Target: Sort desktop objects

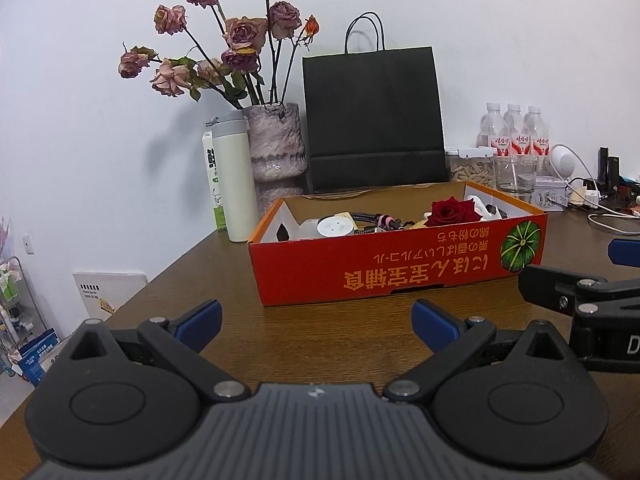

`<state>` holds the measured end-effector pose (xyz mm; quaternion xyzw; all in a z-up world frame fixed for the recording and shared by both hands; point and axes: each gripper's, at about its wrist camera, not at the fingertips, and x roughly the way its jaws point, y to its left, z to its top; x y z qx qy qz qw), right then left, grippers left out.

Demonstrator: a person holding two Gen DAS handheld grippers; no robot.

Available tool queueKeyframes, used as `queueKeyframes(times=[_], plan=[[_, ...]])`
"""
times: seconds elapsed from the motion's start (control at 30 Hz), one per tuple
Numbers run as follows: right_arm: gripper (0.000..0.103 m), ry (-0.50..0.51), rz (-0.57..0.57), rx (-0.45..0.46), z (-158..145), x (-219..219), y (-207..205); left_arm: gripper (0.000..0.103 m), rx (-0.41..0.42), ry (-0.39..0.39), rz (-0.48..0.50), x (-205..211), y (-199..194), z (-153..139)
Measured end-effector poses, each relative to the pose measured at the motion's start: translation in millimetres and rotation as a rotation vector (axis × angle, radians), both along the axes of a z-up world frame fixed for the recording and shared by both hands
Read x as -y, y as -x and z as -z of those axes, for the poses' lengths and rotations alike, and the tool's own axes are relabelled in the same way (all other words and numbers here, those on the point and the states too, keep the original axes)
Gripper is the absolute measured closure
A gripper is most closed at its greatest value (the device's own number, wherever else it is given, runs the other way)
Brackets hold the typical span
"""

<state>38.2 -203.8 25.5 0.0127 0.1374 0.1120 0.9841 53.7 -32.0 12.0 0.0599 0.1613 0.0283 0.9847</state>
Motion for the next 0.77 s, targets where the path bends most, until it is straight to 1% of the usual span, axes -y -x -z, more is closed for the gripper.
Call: queueKeyframes(times=[0.77], plan=[[0.000, 0.000, 0.000, -0.001, 0.2, -0.1, -0.2, 0.000, -0.007, 0.005, 0.005, 1.3, -1.6, 0.2]])
